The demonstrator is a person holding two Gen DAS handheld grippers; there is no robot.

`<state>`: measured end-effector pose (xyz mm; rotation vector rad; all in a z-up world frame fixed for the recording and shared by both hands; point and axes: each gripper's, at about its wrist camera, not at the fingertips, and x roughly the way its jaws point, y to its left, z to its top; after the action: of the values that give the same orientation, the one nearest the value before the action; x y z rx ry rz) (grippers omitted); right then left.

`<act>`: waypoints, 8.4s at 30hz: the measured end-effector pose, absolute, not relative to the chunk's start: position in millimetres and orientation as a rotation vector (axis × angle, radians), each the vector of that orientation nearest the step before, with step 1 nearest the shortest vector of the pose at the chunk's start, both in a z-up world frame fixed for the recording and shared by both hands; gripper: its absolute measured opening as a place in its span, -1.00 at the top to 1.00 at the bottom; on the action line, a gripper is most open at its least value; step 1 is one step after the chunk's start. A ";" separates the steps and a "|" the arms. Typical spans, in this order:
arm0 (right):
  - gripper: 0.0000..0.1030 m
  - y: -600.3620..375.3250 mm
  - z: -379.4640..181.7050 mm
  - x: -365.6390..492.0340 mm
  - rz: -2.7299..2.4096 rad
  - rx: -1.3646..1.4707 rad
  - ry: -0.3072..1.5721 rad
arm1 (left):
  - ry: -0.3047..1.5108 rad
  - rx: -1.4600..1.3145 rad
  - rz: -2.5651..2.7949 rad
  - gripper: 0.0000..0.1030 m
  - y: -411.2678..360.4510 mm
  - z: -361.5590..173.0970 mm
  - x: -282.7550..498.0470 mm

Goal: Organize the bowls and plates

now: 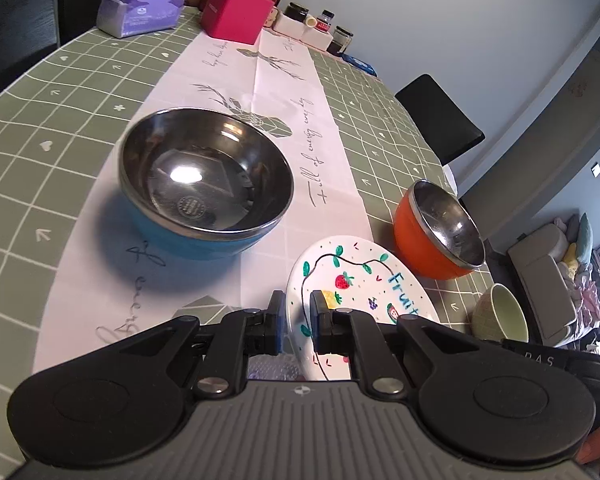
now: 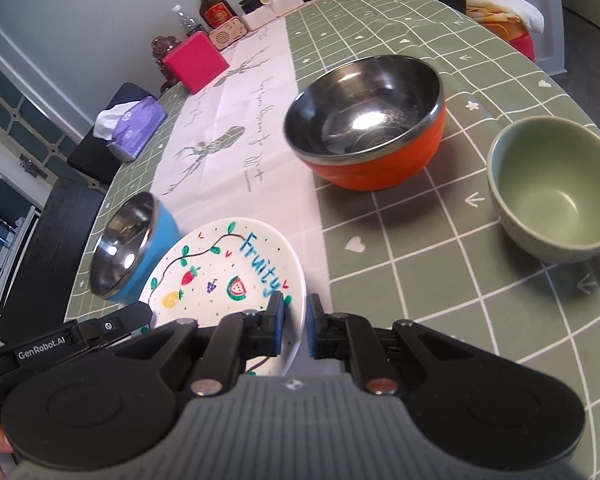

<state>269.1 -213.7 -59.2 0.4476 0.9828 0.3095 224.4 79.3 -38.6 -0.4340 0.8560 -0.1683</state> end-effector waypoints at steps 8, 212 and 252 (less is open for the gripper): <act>0.81 -199.2 -50.3 238.0 0.365 0.427 0.963 | 0.868 -0.427 -0.145 0.74 95.1 -27.2 193.1; 0.28 -301.3 -35.1 178.7 0.139 0.508 0.943 | 0.926 -0.387 -0.375 0.12 -20.4 -31.6 172.9; 0.15 -272.2 -7.6 254.8 0.111 0.338 0.786 | 0.810 -0.378 -0.296 -0.14 -27.8 -8.0 241.9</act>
<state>254.8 -272.2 -7.6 0.3381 0.7863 0.1107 241.9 -27.8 -8.0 -0.3783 0.8098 -0.2956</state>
